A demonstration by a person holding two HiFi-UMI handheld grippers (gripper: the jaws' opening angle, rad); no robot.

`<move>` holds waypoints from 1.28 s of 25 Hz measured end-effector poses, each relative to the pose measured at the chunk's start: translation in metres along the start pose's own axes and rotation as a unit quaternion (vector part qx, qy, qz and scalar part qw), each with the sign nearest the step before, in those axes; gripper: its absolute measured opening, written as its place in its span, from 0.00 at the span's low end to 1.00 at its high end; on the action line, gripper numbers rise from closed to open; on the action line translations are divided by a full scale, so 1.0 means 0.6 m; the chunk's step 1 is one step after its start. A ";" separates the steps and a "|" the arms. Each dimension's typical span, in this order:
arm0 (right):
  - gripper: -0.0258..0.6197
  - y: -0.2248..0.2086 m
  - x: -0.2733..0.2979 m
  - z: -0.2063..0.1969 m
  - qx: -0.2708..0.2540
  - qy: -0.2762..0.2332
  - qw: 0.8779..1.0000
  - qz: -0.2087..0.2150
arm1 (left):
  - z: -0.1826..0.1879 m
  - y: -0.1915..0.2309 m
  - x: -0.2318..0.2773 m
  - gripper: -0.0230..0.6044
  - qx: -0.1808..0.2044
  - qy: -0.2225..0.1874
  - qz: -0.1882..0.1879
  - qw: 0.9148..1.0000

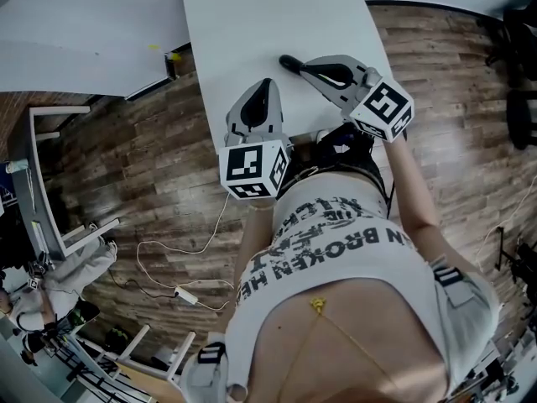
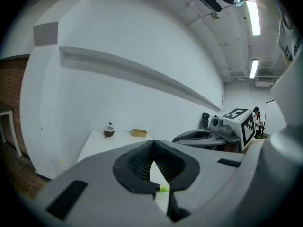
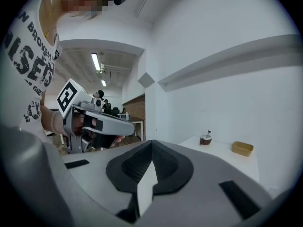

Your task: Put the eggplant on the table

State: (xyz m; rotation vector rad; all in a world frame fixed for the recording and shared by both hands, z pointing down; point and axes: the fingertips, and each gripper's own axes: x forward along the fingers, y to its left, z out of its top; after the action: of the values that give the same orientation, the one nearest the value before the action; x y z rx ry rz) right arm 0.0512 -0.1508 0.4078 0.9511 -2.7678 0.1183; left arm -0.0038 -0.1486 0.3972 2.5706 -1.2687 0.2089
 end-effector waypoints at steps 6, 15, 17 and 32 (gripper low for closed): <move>0.05 0.007 -0.018 0.048 0.004 -0.046 0.999 0.001 | 0.023 -0.016 0.005 0.04 0.012 -0.016 -0.011 1.000; 0.05 0.011 -0.031 0.074 0.006 -0.065 0.998 -0.005 | 0.047 -0.035 0.007 0.04 0.021 -0.033 -0.026 0.999; 0.05 0.013 -0.031 0.072 0.005 -0.062 0.998 -0.005 | 0.049 -0.037 0.007 0.04 0.023 -0.035 -0.026 0.999; 0.05 0.010 -0.044 0.074 0.001 -0.061 0.998 -0.003 | 0.050 -0.055 0.007 0.04 0.028 -0.034 -0.027 0.999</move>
State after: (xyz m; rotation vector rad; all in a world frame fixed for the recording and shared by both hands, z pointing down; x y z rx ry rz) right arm 0.0603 -0.1365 0.3587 1.0004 -2.8761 0.0636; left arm 0.0254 -0.1418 0.3640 2.6782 -1.2313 0.1495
